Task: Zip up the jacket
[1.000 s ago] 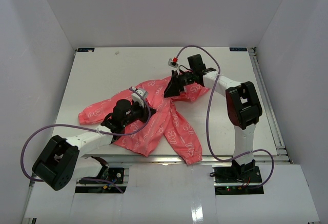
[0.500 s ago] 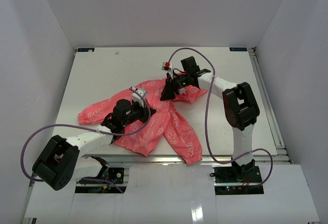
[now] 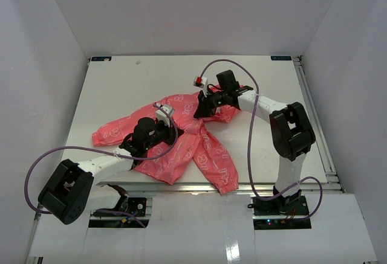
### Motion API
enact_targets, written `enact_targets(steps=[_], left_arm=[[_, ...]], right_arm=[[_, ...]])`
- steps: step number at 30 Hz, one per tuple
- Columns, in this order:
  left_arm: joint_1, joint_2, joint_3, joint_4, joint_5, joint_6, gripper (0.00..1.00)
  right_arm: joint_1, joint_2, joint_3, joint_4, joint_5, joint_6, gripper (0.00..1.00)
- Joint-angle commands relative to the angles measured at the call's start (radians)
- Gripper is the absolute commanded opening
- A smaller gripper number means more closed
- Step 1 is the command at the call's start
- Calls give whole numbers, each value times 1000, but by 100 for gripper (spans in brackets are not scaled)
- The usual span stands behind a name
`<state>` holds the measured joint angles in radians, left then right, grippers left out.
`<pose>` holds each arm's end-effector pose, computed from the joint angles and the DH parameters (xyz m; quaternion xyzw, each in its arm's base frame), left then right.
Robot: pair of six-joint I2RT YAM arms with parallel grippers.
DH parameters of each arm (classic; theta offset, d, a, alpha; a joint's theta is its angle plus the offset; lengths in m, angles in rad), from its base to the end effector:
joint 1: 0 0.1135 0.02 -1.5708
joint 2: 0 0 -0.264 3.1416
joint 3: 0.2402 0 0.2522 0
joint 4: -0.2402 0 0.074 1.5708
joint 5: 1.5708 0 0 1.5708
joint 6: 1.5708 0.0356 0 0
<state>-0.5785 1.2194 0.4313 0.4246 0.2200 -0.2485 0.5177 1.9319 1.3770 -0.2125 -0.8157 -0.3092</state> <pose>0.2018 -0.1410 0.1913 0.1959 0.7969 -0.3095 0.4804 0.3555 0.2323 0.2141 -0.4815 0.7114 0.4004 0.3190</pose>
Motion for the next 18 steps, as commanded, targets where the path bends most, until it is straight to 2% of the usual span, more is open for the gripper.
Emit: enact_targets(steps=[1, 6, 18], left_arm=[[0, -32, 4, 10, -34, 2, 0], [0, -26, -7, 18, -19, 2, 0], [0, -28, -12, 28, -17, 3, 0]], right_arm=[[2, -89, -43, 92, 46, 65, 8], [2, -166, -131, 267, 27, 144, 8], [7, -220, -202, 278, 11, 137, 9]])
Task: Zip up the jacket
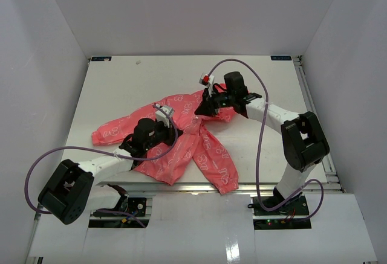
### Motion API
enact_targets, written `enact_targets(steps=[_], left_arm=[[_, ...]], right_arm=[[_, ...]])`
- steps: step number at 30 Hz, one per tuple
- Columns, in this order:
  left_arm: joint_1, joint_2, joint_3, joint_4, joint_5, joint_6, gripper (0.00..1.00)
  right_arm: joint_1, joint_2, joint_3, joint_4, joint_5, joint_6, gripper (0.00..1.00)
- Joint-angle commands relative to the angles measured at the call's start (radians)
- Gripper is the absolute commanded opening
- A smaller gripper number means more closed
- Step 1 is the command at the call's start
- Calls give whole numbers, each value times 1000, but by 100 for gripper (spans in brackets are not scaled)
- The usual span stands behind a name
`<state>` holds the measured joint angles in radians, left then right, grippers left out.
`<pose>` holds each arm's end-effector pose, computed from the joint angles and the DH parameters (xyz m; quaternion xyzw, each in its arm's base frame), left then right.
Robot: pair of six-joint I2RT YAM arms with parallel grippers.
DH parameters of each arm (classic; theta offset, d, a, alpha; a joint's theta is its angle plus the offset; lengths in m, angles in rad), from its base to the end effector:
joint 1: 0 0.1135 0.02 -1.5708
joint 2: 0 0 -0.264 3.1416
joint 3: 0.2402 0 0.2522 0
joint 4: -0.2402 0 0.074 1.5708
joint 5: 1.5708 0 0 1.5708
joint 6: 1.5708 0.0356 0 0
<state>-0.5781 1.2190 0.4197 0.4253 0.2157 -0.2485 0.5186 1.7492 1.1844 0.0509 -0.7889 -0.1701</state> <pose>0.2003 -0.1398 0.1878 0.1946 0.8004 -0.3064 0.4772 0.3281 0.2163 0.2442 -0.4515 0.6851 0.4075 0.4009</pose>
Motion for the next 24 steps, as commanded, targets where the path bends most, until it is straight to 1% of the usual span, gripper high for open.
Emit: enact_targets(steps=[1, 3, 4, 5, 7, 10, 12, 22, 24], left_arm=[[0, -26, -1, 29, -10, 3, 0], [0, -24, -1, 32, -9, 3, 0], [0, -23, -1, 33, -9, 4, 0], [0, -22, 0, 32, -9, 5, 0], [0, -21, -1, 32, -7, 5, 0], [0, -24, -2, 39, -1, 4, 0], [0, -27, -6, 54, 14, -1, 0], [0, -49, -21, 77, 45, -8, 0], [0, -49, -19, 76, 47, -8, 0]], right_arm=[[10, -33, 7, -18, 6, -9, 14], [30, -35, 4, -32, 58, -23, 28], [45, -49, -7, -22, 104, -25, 36], [57, -64, -23, -8, 139, -26, 41], [90, -122, -98, 35, 215, -30, 46], [119, -184, -186, 125, 302, -42, 47], [133, -200, -207, 129, 338, -68, 53], [182, -171, -155, 104, 469, -129, 54], [181, -157, -139, 85, 469, -138, 54]])
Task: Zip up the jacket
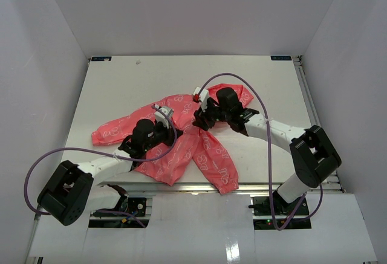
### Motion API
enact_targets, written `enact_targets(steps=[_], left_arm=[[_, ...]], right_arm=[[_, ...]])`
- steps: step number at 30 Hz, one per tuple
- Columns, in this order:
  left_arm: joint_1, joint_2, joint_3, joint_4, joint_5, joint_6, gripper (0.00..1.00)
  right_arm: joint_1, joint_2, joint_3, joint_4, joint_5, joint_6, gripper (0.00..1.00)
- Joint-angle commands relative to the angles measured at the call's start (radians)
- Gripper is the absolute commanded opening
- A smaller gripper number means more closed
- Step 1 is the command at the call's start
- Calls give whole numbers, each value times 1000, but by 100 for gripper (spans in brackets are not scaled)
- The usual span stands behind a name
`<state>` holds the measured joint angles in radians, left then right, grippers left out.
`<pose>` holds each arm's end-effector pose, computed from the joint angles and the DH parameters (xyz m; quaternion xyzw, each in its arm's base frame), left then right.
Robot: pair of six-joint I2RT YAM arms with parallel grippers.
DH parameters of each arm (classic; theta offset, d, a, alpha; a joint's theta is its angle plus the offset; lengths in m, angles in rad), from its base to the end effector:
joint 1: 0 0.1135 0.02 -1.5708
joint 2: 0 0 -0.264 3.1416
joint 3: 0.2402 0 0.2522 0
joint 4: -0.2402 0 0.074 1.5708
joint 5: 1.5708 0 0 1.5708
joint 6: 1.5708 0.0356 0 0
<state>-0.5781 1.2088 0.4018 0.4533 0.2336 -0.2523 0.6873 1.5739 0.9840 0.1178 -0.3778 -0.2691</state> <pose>0.1975 -0.1387 0.1873 0.1979 0.7933 -0.3165 0.4810 0.2646 0.2342 0.2424 -0.4725 0.6986 0.2631 0.4684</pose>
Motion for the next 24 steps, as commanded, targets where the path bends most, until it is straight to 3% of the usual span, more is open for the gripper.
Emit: enact_targets(steps=[1, 24], left_arm=[[0, -38, 0, 48, 30, -4, 0], [0, -73, 9, 36, 15, -4, 0]], right_arm=[[12, 23, 64, 19, 55, -44, 53], [34, 92, 83, -40, 33, -76, 54]])
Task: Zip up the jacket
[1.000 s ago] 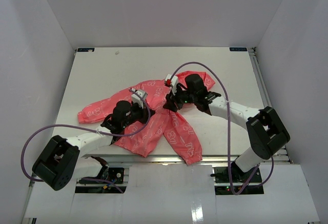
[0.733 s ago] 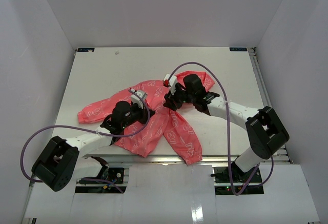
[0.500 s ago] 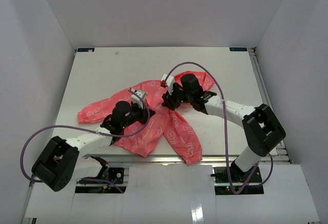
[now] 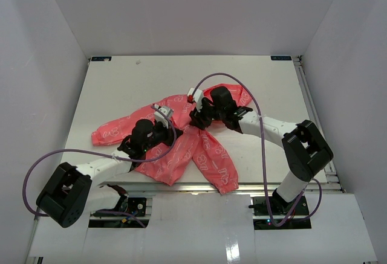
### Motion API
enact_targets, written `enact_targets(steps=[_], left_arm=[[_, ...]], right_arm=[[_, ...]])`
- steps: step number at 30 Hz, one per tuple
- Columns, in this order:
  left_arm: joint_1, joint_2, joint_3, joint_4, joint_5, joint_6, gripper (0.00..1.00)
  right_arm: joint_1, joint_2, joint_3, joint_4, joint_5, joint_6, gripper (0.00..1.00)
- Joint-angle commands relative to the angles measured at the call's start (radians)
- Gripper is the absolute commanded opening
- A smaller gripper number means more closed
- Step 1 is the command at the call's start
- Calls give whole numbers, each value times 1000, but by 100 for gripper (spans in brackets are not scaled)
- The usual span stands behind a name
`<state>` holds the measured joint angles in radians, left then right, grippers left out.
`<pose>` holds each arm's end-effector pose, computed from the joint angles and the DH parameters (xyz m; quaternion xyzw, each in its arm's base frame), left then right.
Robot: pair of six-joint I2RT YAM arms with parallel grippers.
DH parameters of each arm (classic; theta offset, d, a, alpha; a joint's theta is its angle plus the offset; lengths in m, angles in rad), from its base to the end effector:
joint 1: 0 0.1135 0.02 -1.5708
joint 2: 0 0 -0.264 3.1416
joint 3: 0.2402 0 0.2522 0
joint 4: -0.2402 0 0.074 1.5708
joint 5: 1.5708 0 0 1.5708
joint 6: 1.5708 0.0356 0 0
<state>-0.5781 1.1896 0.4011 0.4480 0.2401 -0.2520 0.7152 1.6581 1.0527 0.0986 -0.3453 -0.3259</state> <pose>0.1958 -0.1379 0.1908 0.1998 0.7888 -0.3205 0.4848 0.2734 0.2534 0.2342 -0.4978 0.6932 0.2419 0.4616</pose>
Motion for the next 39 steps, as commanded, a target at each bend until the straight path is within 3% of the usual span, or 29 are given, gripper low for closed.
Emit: enact_targets(steps=[1, 6, 16, 22, 27, 39], left_arm=[[0, -58, 9, 41, 6, -4, 0], [0, -68, 5, 38, 1, -6, 0], [0, -59, 5, 43, -1, -4, 0], [0, -62, 4, 43, -1, -6, 0], [0, -59, 1, 47, -2, -7, 0], [0, -53, 28, -50, -61, -29, 0]], right_arm=[[6, 9, 11, -20, 5, -19, 54], [6, 26, 20, -17, 43, -1, 32], [6, 11, 21, -7, 155, 31, 11], [7, 12, 23, 5, 123, 37, 13], [7, 17, 15, 53, 112, 34, 8], [4, -38, 159, -17, 272, 16, 8]])
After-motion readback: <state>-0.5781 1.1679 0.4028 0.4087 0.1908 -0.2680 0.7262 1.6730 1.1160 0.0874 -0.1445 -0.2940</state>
